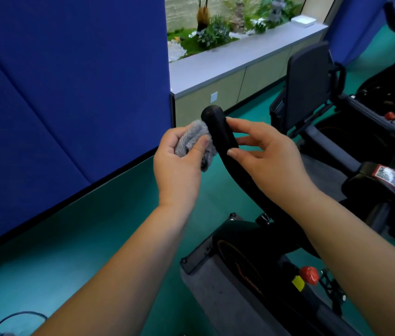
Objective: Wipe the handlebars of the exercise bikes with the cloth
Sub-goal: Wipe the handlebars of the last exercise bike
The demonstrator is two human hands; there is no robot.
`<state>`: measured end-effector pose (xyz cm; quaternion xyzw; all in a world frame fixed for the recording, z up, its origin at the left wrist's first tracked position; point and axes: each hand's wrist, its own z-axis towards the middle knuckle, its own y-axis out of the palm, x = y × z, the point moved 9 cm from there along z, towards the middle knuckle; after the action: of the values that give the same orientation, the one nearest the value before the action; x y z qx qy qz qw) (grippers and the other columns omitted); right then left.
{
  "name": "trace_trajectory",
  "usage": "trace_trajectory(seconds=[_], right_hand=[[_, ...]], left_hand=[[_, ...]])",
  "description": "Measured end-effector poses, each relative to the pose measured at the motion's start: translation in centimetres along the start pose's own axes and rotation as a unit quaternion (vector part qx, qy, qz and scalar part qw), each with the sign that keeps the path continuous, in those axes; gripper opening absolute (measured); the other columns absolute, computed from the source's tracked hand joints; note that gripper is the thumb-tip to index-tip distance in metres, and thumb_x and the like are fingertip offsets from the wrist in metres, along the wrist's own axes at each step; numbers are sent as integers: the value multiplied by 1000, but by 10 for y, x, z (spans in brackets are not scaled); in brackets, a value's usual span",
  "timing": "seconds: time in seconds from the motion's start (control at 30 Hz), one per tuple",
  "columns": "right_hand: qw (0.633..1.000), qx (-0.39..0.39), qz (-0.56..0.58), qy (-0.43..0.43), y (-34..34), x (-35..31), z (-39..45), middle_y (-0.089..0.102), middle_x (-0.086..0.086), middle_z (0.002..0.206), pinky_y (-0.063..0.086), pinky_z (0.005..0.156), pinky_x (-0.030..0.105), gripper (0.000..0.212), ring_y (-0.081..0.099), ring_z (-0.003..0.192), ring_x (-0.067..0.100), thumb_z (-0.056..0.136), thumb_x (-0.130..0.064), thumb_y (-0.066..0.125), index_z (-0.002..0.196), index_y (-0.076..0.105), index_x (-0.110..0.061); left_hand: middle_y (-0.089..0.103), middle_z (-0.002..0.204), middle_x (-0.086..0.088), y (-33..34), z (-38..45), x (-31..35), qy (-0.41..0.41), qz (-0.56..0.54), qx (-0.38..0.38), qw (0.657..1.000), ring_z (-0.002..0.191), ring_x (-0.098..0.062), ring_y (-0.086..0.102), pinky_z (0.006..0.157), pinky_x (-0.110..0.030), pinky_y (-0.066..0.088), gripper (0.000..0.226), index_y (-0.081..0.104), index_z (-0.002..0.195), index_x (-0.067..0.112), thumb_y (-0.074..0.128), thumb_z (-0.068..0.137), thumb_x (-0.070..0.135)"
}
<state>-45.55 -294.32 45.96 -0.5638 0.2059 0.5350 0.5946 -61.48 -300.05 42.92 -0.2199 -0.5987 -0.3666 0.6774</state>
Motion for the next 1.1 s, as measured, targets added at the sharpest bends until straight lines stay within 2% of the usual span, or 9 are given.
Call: trace_trajectory(seconds=[0.1, 0.2, 0.27, 0.53, 0.67, 0.8, 0.9, 1.0, 1.1], right_hand=[[1000, -3, 8, 5, 1, 4, 2, 60, -10, 115, 54, 84, 22, 56, 61, 101, 5, 82, 0, 68, 123, 59, -37], [1000, -1, 25, 17, 1, 10, 2, 61, -8, 116, 54, 85, 25, 54, 62, 101, 8, 82, -1, 68, 125, 60, -31], [999, -2, 27, 18, 2, 10, 3, 62, -8, 117, 54, 86, 24, 53, 62, 100, 6, 82, -1, 68, 125, 60, -31], [999, 3, 30, 28, 0, 12, 3, 65, -10, 112, 52, 88, 19, 54, 64, 96, 4, 80, 0, 69, 120, 62, -36], [999, -2, 24, 28, 0, 13, 4, 64, -10, 111, 50, 87, 16, 54, 64, 95, 2, 80, 0, 69, 120, 62, -37], [999, -3, 22, 31, -1, 12, 4, 64, -14, 109, 48, 83, 11, 53, 64, 93, -1, 80, -2, 70, 119, 62, -37], [999, 0, 17, 35, -2, 10, 4, 64, -15, 109, 51, 81, 13, 52, 64, 92, -2, 80, -5, 71, 117, 62, -41], [999, 5, 14, 34, -2, 9, 3, 65, -16, 107, 53, 82, 18, 52, 64, 91, -2, 80, -6, 71, 115, 62, -43], [999, 4, 14, 37, -2, 10, 3, 66, -14, 108, 53, 85, 21, 51, 65, 91, 0, 79, -5, 71, 116, 63, -39]], left_hand=[[65, 82, 9, 3, -10, -8, -8, 7, -18, 1000, 72, -1, 61, 59, -15, 47, 19, 64, 83, 16, 71, 77, 0], [67, 106, 3, 4, -31, -15, 30, 49, -35, 998, 100, -8, 63, 83, -25, 52, 26, 69, 94, 16, 74, 74, 1], [62, 113, 3, 4, -34, -8, 86, 102, -38, 990, 107, -2, 58, 94, -21, 46, 31, 68, 100, 19, 74, 74, 4], [65, 96, 13, 1, 2, 7, 60, 52, 36, 996, 89, 4, 61, 80, -13, 47, 19, 65, 98, 10, 69, 80, 3], [69, 103, 10, 8, -31, -22, 14, 37, -18, 999, 99, -8, 65, 89, -38, 53, 29, 67, 94, 22, 68, 77, 0], [66, 94, 15, 4, -14, -11, 15, 40, -7, 999, 87, 2, 64, 81, -21, 52, 25, 66, 91, 18, 68, 78, -4], [66, 91, 13, -1, 20, 17, 61, 55, 35, 996, 86, -1, 63, 78, -19, 51, 16, 66, 92, 14, 71, 79, 7], [66, 95, 9, 4, 23, 33, 104, 58, 40, 992, 91, 1, 62, 82, -16, 49, 19, 67, 97, 8, 70, 79, 4], [66, 93, 6, 4, 4, 16, 68, 31, 43, 996, 83, 5, 61, 73, -13, 48, 17, 66, 95, 4, 68, 79, -3]])
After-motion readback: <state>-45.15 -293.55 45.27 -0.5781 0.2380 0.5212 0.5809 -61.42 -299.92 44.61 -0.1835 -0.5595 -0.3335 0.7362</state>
